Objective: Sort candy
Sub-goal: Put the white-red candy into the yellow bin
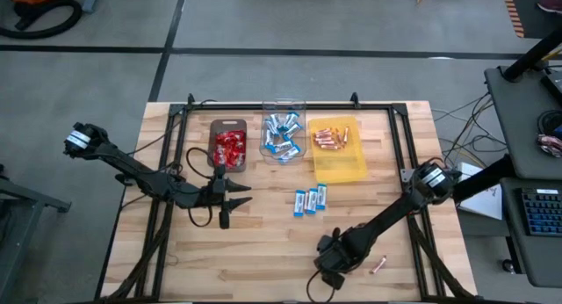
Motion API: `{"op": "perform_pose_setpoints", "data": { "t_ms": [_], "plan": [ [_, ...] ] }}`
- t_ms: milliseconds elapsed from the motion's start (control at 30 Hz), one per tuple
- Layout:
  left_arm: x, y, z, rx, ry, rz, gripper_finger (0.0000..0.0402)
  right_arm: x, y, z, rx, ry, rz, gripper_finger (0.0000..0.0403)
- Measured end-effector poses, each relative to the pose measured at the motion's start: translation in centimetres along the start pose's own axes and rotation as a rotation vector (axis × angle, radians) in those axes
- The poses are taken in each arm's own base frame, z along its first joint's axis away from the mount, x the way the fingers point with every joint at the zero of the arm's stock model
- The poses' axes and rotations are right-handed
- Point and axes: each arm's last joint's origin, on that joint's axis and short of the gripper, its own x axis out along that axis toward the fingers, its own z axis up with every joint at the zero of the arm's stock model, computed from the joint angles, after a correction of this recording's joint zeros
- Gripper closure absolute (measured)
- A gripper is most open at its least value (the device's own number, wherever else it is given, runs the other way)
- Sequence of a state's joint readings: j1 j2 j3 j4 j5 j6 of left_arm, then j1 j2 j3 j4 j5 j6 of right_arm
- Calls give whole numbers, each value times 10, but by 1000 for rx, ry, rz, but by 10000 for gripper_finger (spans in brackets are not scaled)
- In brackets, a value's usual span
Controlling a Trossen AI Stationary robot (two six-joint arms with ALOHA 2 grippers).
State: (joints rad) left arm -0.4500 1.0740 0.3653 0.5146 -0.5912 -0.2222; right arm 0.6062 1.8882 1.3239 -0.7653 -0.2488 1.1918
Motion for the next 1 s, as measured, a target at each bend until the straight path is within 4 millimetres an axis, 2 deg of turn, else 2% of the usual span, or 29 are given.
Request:
{"op": "perform_pose_setpoints", "data": {
  "t_ms": [267,733,833,1000],
  "plan": [
    [0,0,-1,6,8,4,277,-9,3,10,-47,-77,1,392],
    [8,-3,-11,22,38,11,277,-16,-8,33,-145,-91,-5,394],
    [9,-3,-12,23,40,11,277,-23,-12,36,-159,-91,-10,394],
    [8,-3,-10,22,32,9,277,-46,-26,39,-158,-83,-40,394]
  ]
}}
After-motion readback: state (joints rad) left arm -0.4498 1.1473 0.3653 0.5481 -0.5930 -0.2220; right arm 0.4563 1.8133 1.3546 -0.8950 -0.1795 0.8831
